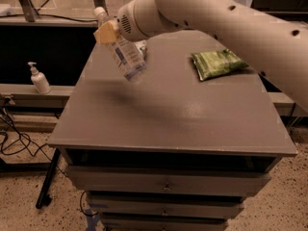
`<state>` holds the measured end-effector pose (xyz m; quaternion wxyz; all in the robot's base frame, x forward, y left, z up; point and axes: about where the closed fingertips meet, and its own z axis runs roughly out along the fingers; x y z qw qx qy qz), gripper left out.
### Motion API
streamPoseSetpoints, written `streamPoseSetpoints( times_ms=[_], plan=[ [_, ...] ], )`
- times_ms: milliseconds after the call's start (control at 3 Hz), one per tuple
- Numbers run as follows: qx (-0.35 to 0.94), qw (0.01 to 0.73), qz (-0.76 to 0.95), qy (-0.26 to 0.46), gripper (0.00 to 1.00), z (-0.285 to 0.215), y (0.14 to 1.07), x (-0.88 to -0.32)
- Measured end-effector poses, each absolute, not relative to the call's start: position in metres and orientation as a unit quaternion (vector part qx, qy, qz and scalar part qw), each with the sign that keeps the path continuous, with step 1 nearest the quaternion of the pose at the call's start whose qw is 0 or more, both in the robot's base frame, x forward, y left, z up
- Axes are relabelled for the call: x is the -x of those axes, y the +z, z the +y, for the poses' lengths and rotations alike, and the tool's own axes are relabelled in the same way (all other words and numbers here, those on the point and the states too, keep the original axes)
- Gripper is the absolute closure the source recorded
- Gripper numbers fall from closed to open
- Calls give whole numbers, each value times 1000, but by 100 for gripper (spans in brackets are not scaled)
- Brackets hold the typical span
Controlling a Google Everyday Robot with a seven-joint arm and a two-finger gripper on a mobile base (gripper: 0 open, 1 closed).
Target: Place blue plastic bottle upright
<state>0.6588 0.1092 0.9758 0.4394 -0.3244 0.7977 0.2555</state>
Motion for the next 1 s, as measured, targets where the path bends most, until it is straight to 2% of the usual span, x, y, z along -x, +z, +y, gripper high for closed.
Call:
streamPoseSetpoints(
  times_ms=[333, 667, 1000],
  plan=[
    [302, 473, 784, 266, 100, 101, 997, -665],
    [302, 478, 772, 291, 100, 108, 991, -667],
    [292, 501, 742, 336, 100, 117, 983, -659]
  ],
)
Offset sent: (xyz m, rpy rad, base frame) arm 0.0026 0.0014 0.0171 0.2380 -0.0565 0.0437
